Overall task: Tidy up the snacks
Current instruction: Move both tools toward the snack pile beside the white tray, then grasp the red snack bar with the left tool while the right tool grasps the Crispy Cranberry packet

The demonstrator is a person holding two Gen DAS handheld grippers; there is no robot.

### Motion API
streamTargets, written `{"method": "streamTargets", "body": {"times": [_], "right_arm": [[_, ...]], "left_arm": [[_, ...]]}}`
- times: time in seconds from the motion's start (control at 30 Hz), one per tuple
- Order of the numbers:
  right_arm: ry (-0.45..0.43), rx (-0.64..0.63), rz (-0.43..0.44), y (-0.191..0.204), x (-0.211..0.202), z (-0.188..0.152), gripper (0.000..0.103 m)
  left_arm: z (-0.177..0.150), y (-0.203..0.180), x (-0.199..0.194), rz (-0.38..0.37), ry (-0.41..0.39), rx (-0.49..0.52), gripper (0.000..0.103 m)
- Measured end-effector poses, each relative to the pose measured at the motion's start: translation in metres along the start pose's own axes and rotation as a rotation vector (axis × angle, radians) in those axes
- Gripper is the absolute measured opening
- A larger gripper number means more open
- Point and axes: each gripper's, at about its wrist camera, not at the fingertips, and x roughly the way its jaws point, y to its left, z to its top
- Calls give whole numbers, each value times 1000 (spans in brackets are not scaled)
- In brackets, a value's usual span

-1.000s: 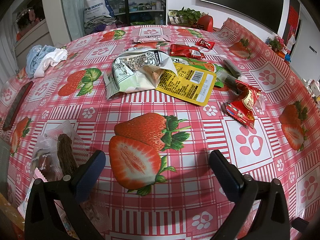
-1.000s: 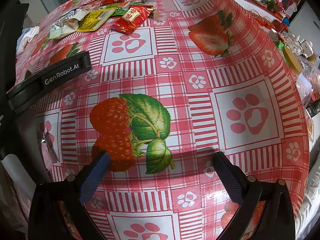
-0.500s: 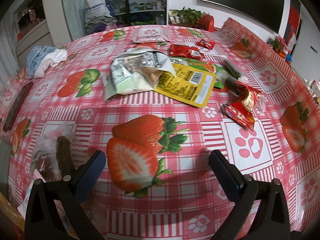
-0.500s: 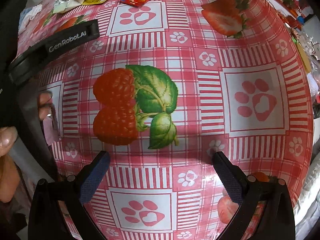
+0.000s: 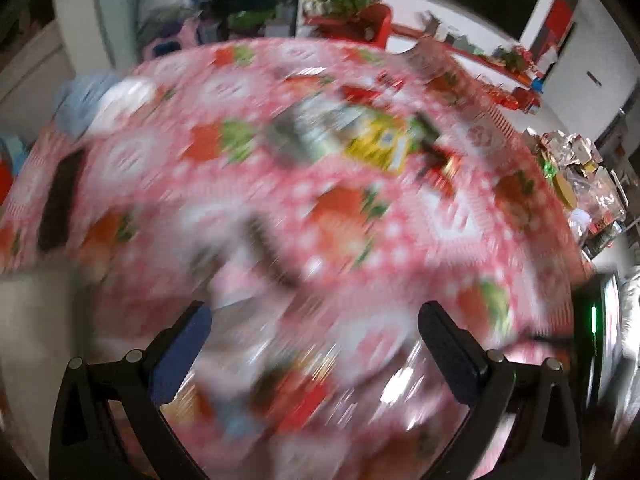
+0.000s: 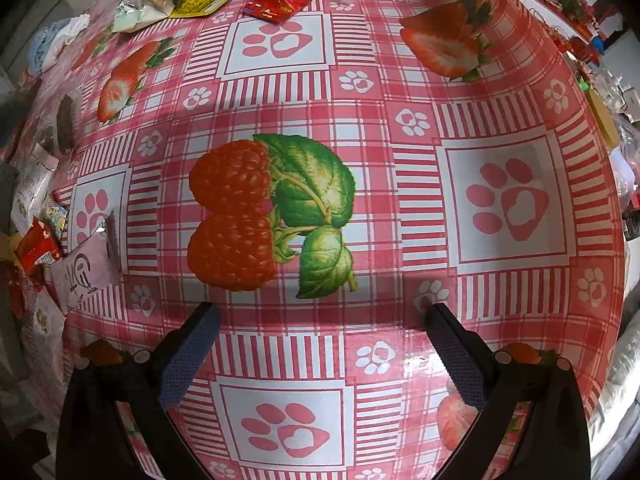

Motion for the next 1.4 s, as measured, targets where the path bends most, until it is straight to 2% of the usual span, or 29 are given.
{"method": "streamTargets", "body": {"times": [0.1,0.2,0.3,0.37,0.43,0.53,0.6,0.77,0.97,1.03,1.17,1.23,1.3,1.4], "right_arm": [[78,22,-12,2,1,13,103],[86,43,3,10,-10,6,103],[106,-3,20,35,-22,-7,103],[124,-33,41,52,-27,-16,103],[136,-54,61,70,-33,-25,103],[148,-65,96,93,-42,-35,103],[159,-65,118,105,-45,-41,103],[196,4,168,136,-45,-47,103],[224,76,222,189,-35,-29,103],[235,72,215,206,-31,-29,103],[256,78,140,222,-16,-32,103],[250,80,129,232,-7,-23,103],[232,62,74,219,-2,-27,103],[259,45,4,197,7,-34,103]], "left_arm": [[-34,39,-18,15,68,-20,103],[-68,67,-19,-1,156,-82,103],[-86,88,-6,-24,224,-180,103],[-89,94,1,-21,232,-207,103],[-89,95,7,6,230,-180,103],[-91,97,4,0,227,-138,103],[-94,101,2,31,223,-106,103],[-95,120,-2,21,230,-125,103],[-91,123,1,24,249,-131,103],[-92,124,0,34,257,-141,103],[-92,115,7,70,280,-118,103],[-90,106,15,69,302,-111,103],[-88,95,23,80,317,-104,103],[-84,90,33,88,330,-165,103]]}}
